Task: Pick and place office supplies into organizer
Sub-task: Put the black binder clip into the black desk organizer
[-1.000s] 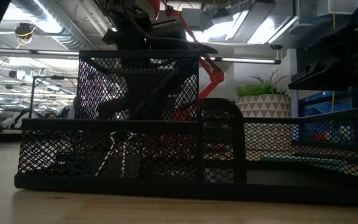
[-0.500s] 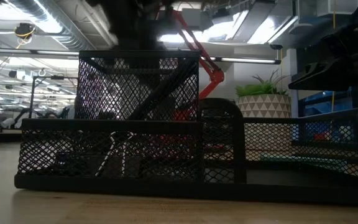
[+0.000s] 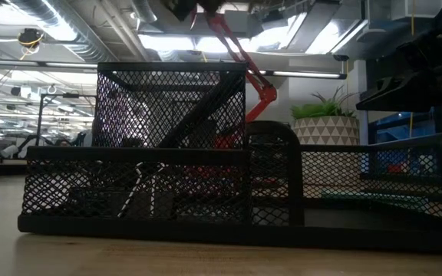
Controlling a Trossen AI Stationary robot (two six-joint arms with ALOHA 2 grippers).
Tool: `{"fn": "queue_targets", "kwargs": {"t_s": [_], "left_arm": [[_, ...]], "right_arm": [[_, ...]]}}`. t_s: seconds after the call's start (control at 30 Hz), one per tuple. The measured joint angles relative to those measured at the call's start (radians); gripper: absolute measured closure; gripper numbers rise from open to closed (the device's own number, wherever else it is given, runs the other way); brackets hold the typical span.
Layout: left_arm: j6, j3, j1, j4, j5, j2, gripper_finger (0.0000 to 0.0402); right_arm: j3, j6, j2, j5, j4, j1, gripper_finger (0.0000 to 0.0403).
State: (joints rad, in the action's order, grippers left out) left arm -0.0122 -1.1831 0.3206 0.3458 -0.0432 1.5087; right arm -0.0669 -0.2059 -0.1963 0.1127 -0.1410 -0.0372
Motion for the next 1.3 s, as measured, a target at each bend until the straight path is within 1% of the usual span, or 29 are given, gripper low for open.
{"fn": "queue_targets", "kwargs": {"t_s": [0.1, 0.2, 0.4, 0.47, 0.73, 0.87, 1.07, 1.3], "left_arm": [[-0.039, -0.001, 0.067, -0.048, -0.040, 0.025, 0.0398], [-0.082, -0.001, 0.122, -0.049, -0.087, 0.062, 0.0398], [-0.151, -0.001, 0.187, -0.120, -0.093, 0.151, 0.0398], [-0.170, -0.001, 0.199, -0.118, -0.097, 0.180, 0.0398], [-0.306, -0.001, 0.206, -0.104, -0.097, 0.267, 0.0398], [-0.372, -0.001, 0.196, -0.102, -0.089, 0.287, 0.0398], [-0.413, -0.001, 0.192, -0.086, -0.089, 0.312, 0.0398], [-0.422, -0.003, 0.189, -0.076, -0.095, 0.323, 0.0398]], "right_arm": [[0.000, 0.026, 0.000, 0.000, 0.000, 0.000, 0.0280], [0.000, 0.048, 0.000, 0.000, -0.001, 0.000, 0.0280], [0.000, 0.049, 0.000, 0.000, -0.001, 0.000, 0.0280], [0.000, 0.050, 0.000, 0.000, -0.001, 0.000, 0.0280], [0.000, 0.071, 0.000, 0.000, -0.001, 0.000, 0.0280], [0.000, 0.071, 0.000, 0.000, -0.001, 0.000, 0.0280], [0.000, 0.069, 0.000, 0.000, -0.001, 0.000, 0.0280], [0.000, 0.069, 0.000, 0.000, -0.001, 0.000, 0.0280]]}}
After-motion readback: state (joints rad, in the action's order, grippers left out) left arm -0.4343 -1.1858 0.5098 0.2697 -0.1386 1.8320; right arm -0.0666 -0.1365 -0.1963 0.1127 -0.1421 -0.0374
